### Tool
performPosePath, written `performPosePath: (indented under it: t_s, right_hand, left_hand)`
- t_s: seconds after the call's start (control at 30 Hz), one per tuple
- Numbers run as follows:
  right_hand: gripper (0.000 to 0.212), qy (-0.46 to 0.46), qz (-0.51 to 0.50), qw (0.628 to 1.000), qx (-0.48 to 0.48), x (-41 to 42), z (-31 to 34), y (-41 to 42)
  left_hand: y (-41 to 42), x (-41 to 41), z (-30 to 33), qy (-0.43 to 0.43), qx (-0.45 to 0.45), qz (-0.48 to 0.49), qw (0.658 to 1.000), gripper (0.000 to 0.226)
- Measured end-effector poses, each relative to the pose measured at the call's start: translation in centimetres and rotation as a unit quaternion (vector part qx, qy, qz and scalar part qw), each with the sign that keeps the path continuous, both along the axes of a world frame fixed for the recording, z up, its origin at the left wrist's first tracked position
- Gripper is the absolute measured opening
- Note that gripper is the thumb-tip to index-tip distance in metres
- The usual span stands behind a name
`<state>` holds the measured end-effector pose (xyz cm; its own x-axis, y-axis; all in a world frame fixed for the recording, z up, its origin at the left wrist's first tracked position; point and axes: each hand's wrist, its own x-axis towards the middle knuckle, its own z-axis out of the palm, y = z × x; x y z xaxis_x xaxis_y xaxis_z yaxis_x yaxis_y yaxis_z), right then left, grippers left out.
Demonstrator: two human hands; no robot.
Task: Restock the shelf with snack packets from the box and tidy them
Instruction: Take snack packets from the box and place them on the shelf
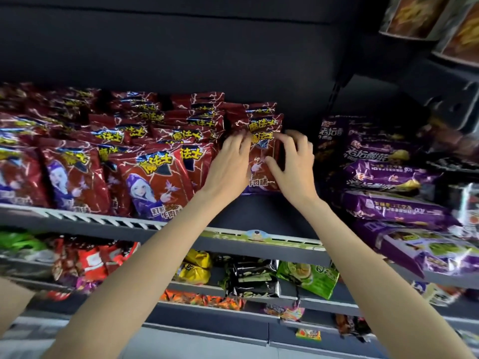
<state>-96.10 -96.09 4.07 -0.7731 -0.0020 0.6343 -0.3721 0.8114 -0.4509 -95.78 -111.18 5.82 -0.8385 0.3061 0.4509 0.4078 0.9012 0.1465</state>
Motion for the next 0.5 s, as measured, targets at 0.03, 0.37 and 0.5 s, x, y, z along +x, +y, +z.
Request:
performPosePath:
  t_s: [0.03, 0.37, 0.5]
  right_hand:
    - [0.038, 0.047, 0.006, 0.998, 0.03, 1.0, 0.2, 0.1]
    - [0.018, 0.244, 0.213, 0.942, 0.089, 9.0, 3.9, -7.4]
    - [0.014, 0.047, 0.355, 0.934, -0.001, 12.4, 2.2, -13.8]
  left_hand:
    - [-0.2, 1.2, 0.4, 0.006, 0.019, -0.01, 1.0, 0.06]
    - [-10.6, 15.9, 3.4, 0.19, 0.074, 0.089, 0.975, 0.019]
    - [-16.8, 23.0, 1.2, 0.058, 0.177, 0.17, 0.968, 0.025]
